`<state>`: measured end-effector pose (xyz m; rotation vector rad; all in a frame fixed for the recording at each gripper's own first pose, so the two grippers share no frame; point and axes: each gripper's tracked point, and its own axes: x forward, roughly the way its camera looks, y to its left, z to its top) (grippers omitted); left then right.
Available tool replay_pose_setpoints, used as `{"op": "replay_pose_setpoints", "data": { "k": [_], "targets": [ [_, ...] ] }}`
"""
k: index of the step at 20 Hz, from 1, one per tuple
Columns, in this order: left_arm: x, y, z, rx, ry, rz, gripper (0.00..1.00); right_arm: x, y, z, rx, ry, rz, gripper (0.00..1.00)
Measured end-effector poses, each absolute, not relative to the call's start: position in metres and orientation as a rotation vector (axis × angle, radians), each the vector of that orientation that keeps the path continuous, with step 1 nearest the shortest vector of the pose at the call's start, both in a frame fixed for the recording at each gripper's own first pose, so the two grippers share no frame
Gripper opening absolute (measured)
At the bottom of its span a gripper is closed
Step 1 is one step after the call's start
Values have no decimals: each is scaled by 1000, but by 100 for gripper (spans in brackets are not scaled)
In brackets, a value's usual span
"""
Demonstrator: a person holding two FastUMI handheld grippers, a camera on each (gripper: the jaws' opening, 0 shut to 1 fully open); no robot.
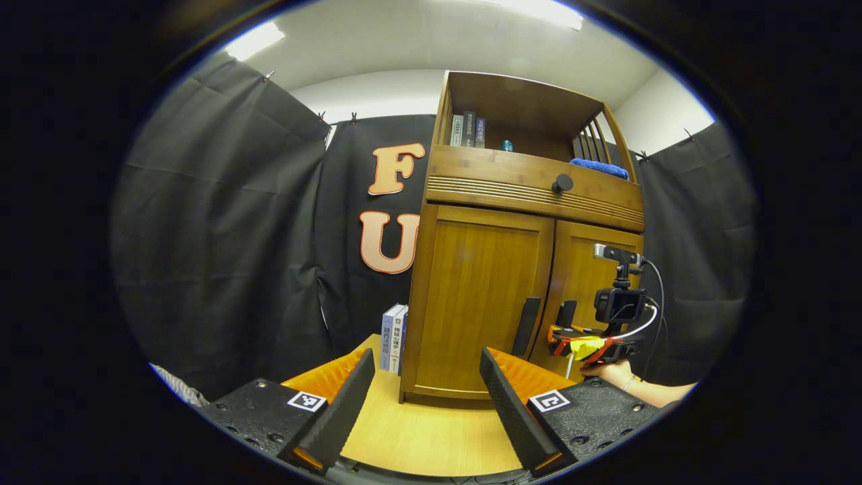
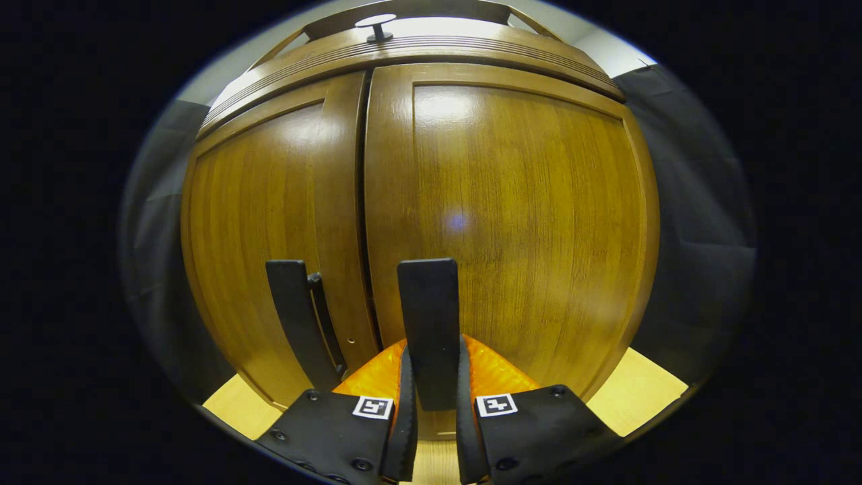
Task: Open the right door of the double-door shoe cabinet with the right hand, and open the left door with the left hand.
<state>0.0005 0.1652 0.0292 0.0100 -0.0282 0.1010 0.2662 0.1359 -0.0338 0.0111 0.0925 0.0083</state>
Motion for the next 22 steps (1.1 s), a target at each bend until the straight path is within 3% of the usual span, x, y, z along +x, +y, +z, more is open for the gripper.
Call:
{"op": "replay_pose_setpoints", "data": {
  "k": [1,6,9,10,19,20,22],
  "targets": [
    [-1,165,30,6,-28,103,92,264,136,-33,13,83,7,27],
    [-9,165,31,6,-25,106,92,251,133,-24,-12,67,4,22],
    [-12,162,32,0,-25,94,92,241,130,-18,-24,79,-6,29],
    [-14,159,31,0,-24,88,92,238,129,-16,-16,83,-4,26],
    [-22,135,27,-3,-18,31,92,198,109,-12,10,107,22,26],
    [-23,132,26,-5,-17,24,92,193,106,-12,14,108,21,29],
    [-24,127,26,-5,-15,10,92,184,99,-14,17,109,18,25]
  ]
}}
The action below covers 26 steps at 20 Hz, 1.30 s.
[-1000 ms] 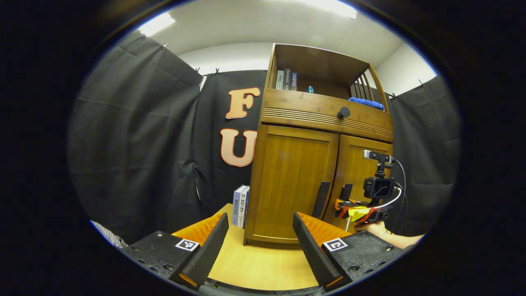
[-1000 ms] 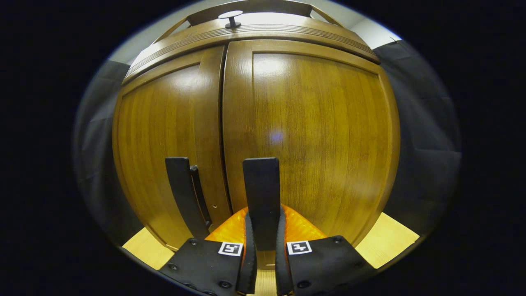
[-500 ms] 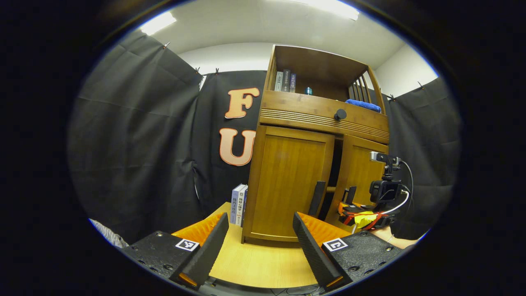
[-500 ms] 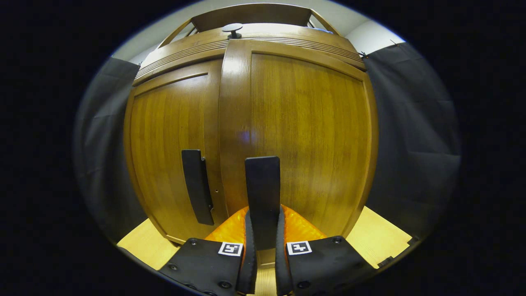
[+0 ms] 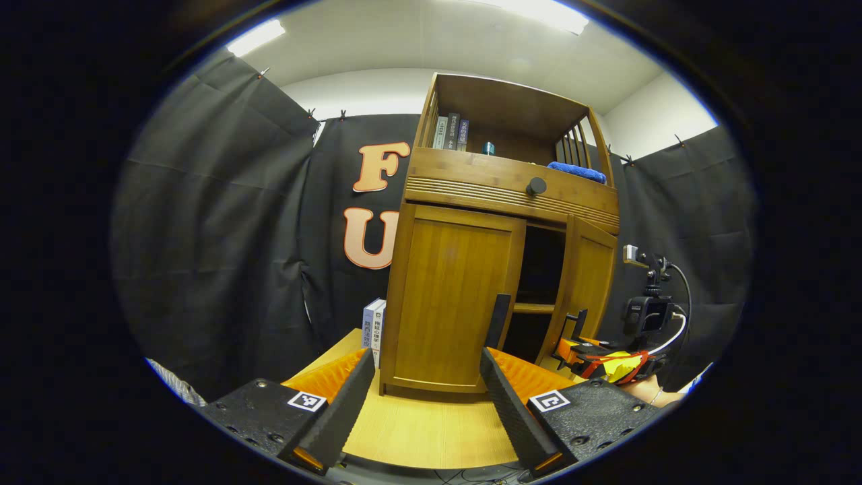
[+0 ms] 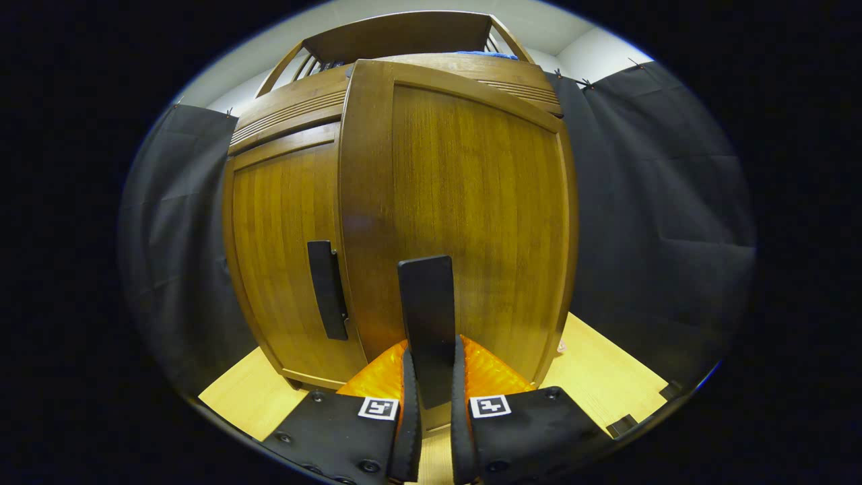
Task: Open the right door of the double-door shoe cabinet with the right hand, and open the left door with the left hand.
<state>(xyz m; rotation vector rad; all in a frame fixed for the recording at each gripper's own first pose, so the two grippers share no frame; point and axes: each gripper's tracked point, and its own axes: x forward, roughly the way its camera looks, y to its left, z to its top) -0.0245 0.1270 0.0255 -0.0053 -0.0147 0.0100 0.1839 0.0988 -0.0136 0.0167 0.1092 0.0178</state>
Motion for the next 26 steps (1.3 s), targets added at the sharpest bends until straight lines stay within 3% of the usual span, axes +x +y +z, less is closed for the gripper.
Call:
{"op": "replay_pose_setpoints", "data": {
  "k": [14,17,20,26],
  "targets": [
    [-26,90,14,-4,17,-50,92,138,55,-13,14,110,-35,29],
    [-26,79,11,-3,25,-64,92,129,41,-12,13,115,-47,14],
    [-26,67,7,-2,33,-77,92,115,20,-11,10,118,-79,22],
    [-20,40,1,-10,42,-96,92,102,-17,-11,11,120,-117,8]
  ]
}}
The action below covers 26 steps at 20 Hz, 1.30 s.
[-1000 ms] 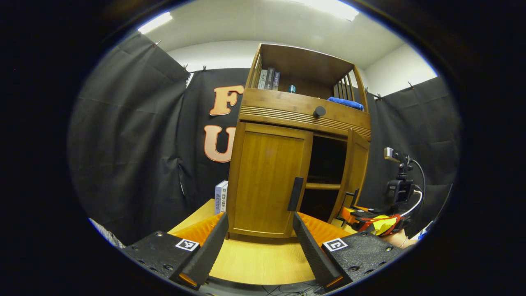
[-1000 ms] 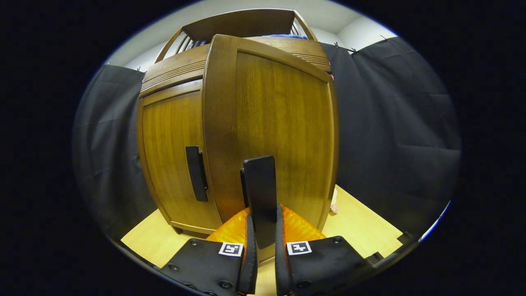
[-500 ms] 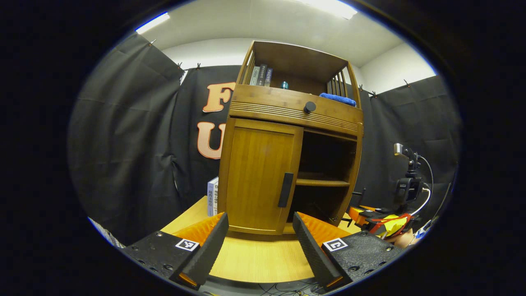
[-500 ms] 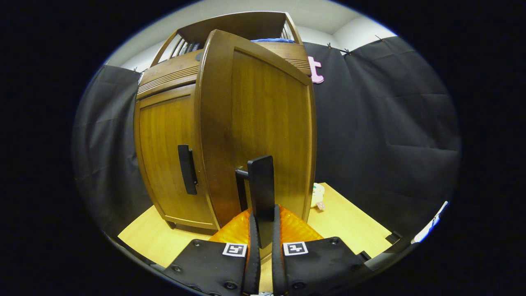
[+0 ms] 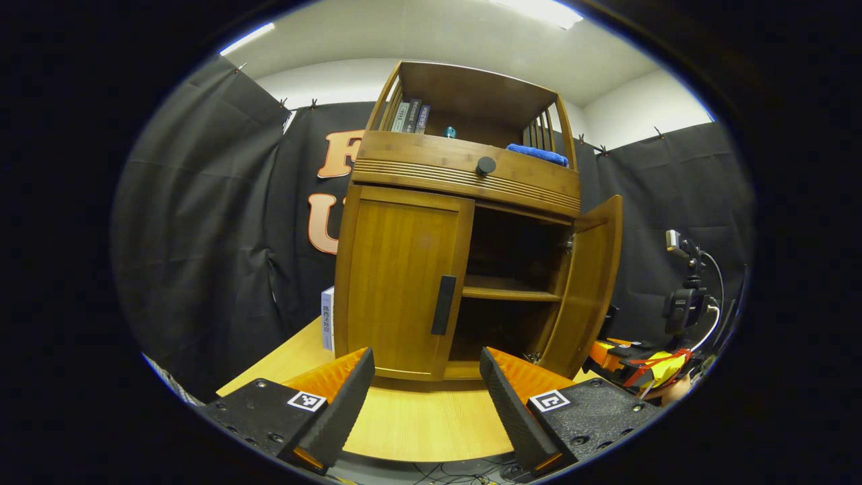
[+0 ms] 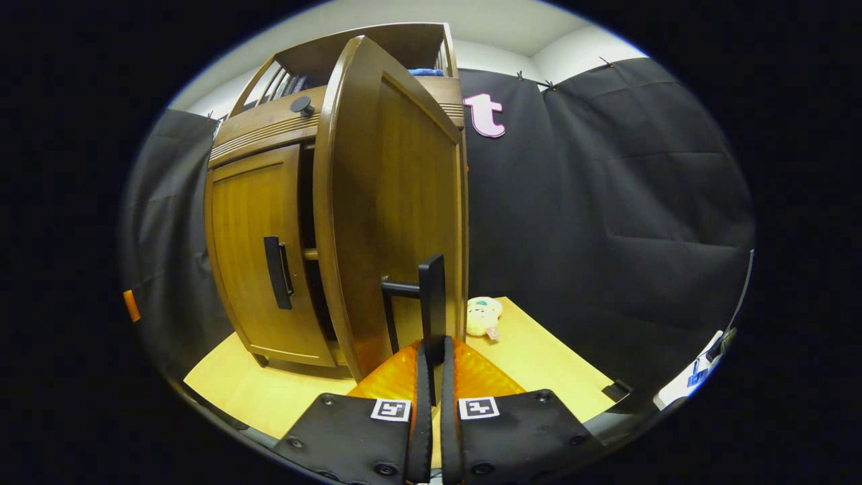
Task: Open the right door of the double-door shoe cabinet with the right hand, and open the left door with the left hand.
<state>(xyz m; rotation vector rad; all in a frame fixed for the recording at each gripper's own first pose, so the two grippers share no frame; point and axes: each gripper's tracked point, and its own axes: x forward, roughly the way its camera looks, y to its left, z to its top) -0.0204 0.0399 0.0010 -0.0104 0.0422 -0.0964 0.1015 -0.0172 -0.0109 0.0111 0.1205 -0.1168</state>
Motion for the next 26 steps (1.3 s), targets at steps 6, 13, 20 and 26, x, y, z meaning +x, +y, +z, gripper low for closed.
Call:
{"op": "replay_pose_setpoints", "data": {
  "k": [6,13,20,26],
  "targets": [
    [-13,20,-4,-7,41,-94,95,94,-39,-10,7,120,-94,11],
    [5,7,-2,-16,33,-73,95,87,-61,-8,15,118,-78,12],
    [14,-2,3,27,-4,-76,95,85,-89,-5,37,113,-75,17],
    [33,-20,0,63,8,-98,95,81,-114,-1,35,100,-83,0]
  ]
}}
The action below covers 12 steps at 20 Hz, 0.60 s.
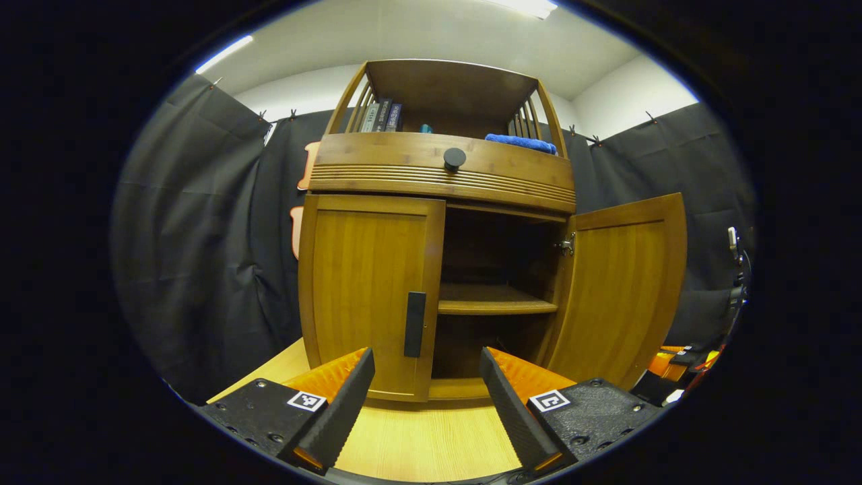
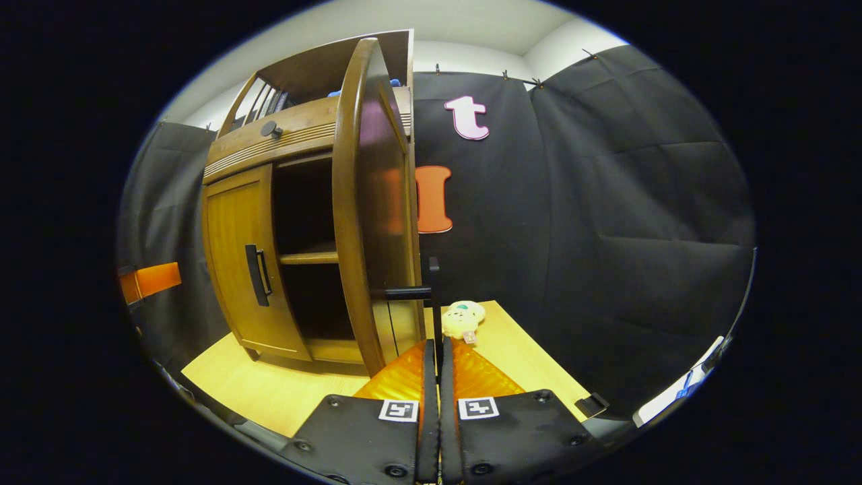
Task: Open the right door of the double-door shoe cabinet with the right hand, and open the left door with the left hand.
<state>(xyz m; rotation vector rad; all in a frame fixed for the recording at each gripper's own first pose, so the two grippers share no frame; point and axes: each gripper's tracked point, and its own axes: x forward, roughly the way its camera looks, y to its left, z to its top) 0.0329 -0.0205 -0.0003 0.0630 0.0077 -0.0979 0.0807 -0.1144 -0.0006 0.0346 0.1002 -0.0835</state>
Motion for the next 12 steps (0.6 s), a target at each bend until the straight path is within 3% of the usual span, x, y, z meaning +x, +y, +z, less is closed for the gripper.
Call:
{"op": "replay_pose_setpoints", "data": {
  "k": [3,4,5,7,10,12],
  "targets": [
    [56,-37,5,61,11,-115,92,77,-127,2,49,98,-89,0],
    [64,-42,6,59,11,-117,95,75,-133,3,50,97,-95,8],
    [70,-46,6,60,12,-120,98,75,-137,3,51,94,-103,8],
    [76,-49,4,60,16,-119,92,71,-150,7,48,89,-121,8],
    [82,-51,1,60,13,-114,95,64,-163,12,38,74,-144,8],
    [90,-52,0,80,2,-106,92,62,-173,15,21,64,-173,8]
  ]
}}
